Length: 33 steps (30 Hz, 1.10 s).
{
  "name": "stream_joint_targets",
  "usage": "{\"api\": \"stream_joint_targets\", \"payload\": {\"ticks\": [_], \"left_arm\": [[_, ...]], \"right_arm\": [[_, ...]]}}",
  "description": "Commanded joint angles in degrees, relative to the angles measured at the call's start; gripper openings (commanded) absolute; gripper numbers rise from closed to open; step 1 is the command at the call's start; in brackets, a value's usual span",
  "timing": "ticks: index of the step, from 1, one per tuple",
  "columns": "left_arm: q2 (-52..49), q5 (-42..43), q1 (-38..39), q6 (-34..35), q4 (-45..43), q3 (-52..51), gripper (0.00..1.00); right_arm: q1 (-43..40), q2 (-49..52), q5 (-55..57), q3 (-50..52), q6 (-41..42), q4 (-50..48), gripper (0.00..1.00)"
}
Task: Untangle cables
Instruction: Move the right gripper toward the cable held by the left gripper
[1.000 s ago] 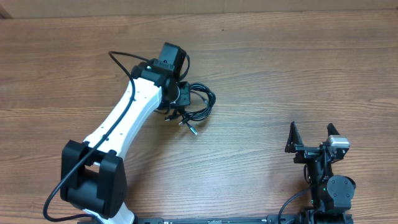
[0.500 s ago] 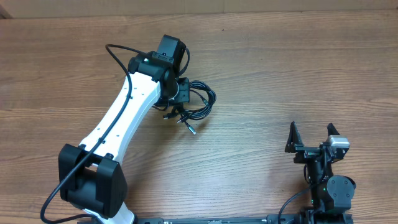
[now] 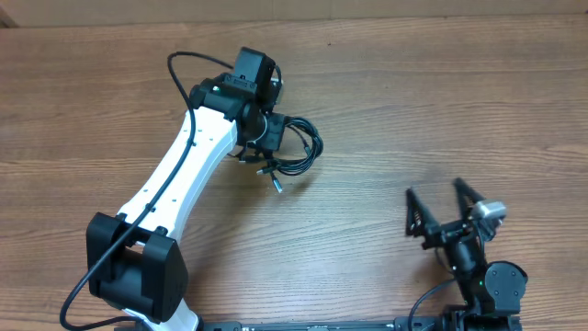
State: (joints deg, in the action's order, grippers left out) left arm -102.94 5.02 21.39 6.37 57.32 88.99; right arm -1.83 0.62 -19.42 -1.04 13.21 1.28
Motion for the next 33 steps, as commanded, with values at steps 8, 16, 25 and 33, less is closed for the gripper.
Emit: {"api": "stream_joint_targets", "payload": {"ticks": [8,16,25,33], "left_arm": [[0.0,13.3,0.8,-11.6,-3.0,1.7,0.04],[0.0,17.1,0.8,-12.5,-3.8,1.7,0.04],[0.0,22.1,0.9,-8.7,-3.1,1.7,0.04],[0.0,20.7,2.5,-7.4,-2.3,1.7,0.04]], "right_arm": [[0.3,6.2,-20.8,-7.4,15.9,7.6,1.00],[0.3,33.0,-47.7,-21.2,16.8,8.2,1.00],[0.3,53.5,-53.9,-21.6,17.7,-17.3,1.00],[6.4,61.8,-36.3,-21.6,20.9,-20.5,1.00]]}}
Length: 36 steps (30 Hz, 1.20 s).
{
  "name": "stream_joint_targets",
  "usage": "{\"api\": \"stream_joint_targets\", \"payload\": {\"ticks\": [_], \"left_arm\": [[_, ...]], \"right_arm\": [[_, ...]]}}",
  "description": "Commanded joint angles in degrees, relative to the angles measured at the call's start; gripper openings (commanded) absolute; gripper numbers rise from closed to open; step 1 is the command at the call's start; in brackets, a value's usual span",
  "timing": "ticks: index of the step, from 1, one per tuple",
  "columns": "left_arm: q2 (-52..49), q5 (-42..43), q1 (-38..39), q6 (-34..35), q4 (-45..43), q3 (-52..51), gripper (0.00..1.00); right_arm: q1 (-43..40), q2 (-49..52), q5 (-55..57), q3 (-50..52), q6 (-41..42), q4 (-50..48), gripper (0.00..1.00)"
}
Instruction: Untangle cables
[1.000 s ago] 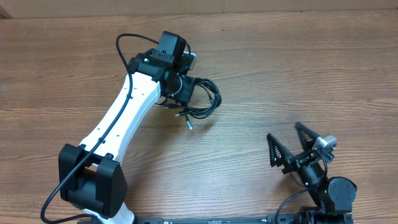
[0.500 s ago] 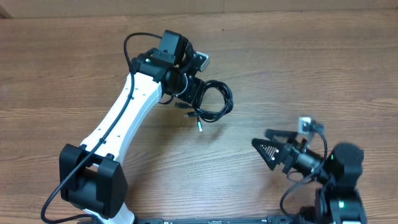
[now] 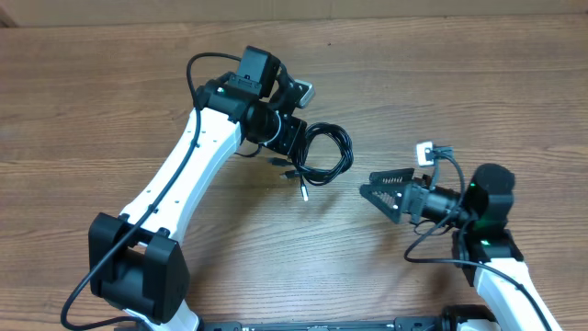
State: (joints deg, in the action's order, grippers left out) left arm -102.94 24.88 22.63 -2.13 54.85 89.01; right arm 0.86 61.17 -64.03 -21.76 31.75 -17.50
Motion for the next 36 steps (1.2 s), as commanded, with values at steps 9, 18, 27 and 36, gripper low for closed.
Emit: {"api": "stream_joint_targets", "payload": {"ticks": [9,18,27,36], "left_arm": [[0.0,-10.5,6.6,3.8,0.8,1.6,0.04],[0.0,-4.2,7.4,3.9,2.1,1.6,0.04],[0.0,5.0,6.7,3.8,1.6,1.6,0.04],[0.0,23.5,-0.6,3.9,-4.7,1.6,0.04]], "right_arm": [[13.2,1.7,28.7,-0.8,6.2,-1.0,0.64],[13.3,1.7,32.3,-0.8,6.5,0.7,0.26],[13.3,1.7,24.6,-0.8,7.6,0.9,0.04],[13.3,1.7,19.6,-0.8,7.2,0.9,0.04]]}}
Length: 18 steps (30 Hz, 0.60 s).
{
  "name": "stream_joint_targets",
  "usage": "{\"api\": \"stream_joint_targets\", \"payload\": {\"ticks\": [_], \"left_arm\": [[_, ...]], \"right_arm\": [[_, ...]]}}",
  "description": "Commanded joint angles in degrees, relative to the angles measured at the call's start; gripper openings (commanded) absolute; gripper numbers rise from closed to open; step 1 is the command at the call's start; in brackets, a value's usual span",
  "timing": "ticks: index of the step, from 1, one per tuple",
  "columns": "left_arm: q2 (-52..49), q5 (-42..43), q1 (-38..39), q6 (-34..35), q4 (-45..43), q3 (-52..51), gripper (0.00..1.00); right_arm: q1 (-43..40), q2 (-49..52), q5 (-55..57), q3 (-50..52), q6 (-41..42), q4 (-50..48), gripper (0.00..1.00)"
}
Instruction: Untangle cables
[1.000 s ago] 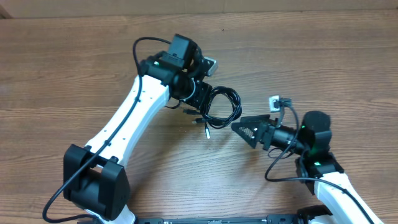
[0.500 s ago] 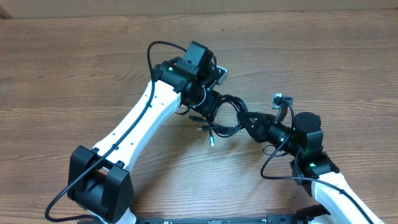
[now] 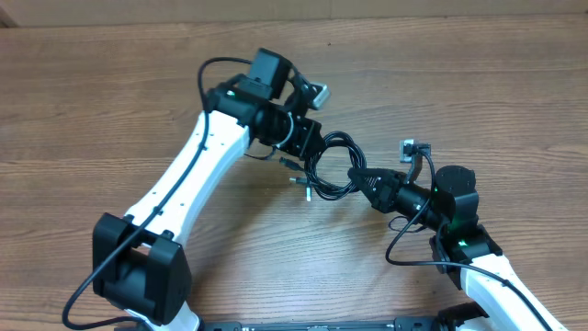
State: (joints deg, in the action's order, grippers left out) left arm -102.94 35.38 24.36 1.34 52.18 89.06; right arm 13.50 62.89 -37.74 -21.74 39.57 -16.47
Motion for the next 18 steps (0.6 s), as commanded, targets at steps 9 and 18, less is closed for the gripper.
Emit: {"api": "stream_joint_targets", "payload": {"ticks": [9,18], "left_arm": [[0.0,6.4,-9.1,9.5,-2.8,1.6,0.24],[0.0,-1.9,-9.0,12.5,-2.8,1.6,0.22]], "right_arm": [[0.7,0.0,-8.3,-0.8,-0.6,-0.1,0.04],[0.7,0.0,-9.3,-0.8,-0.8,-0.1,0.04]]}}
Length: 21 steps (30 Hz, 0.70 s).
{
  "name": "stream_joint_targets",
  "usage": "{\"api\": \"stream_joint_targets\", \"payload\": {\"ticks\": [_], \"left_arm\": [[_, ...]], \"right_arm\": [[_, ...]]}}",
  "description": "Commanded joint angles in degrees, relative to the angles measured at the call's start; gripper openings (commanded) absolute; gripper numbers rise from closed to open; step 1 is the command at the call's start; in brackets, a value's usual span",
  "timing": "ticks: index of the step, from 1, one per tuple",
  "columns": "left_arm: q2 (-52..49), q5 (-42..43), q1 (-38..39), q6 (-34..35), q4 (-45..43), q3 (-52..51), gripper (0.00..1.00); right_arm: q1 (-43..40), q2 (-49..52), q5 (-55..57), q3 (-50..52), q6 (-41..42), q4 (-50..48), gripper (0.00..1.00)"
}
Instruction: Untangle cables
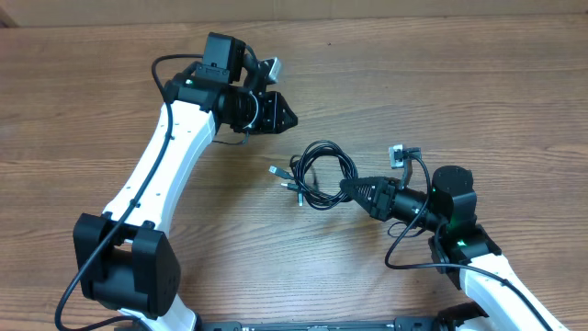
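A black cable bundle (pixel 322 173) lies coiled on the wooden table, its plug ends (pixel 279 173) sticking out to the left. My right gripper (pixel 349 189) reaches in from the right, its fingers closed together on the coil's right edge. My left gripper (pixel 283 112) hovers up and to the left of the bundle, apart from it, its jaws spread and holding nothing.
The wooden table (pixel 478 83) runs under everything. The white left arm (pixel 156 165) slants from the lower left up to its wrist. The right arm's base (pixel 469 248) sits at the lower right, with its own grey lead looped above the wrist.
My left gripper has let go of the bundle and moved back up and to the left. The bundle now lies on the table, held only by my right gripper at its right edge.
At first my left gripper held the coil at upper centre while the right arm was folded at the lower right. Then the left carried the coil rightward as the right gripper came closer. The right tips reached the coil, and now the left has released it.
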State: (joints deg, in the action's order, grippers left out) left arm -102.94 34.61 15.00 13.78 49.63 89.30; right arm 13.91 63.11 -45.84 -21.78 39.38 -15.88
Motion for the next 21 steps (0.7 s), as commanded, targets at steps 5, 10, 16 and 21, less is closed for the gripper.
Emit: {"api": "stream_joint_targets", "payload": {"ticks": [5,10,16,21], "left_arm": [[0.0,9.8,0.4,-16.1,0.4,1.4,0.26],[0.0,15.0,0.4,-26.5,1.9,1.4,0.35],[0.0,15.0,0.5,-35.1,5.7,1.3,0.38],[0.0,14.9,2.0,-43.1,7.3,1.2,0.57]], "right_arm": [[0.3,-0.2,0.2,-0.8,0.3,-0.2,0.04],[0.3,-0.2,0.1,-0.8,4.0,-0.1,0.04],[0.3,-0.2,0.1,-0.8,4.7,0.0,0.04],[0.3,-0.2,-0.7,-0.8,13.1,0.0,0.04]]}}
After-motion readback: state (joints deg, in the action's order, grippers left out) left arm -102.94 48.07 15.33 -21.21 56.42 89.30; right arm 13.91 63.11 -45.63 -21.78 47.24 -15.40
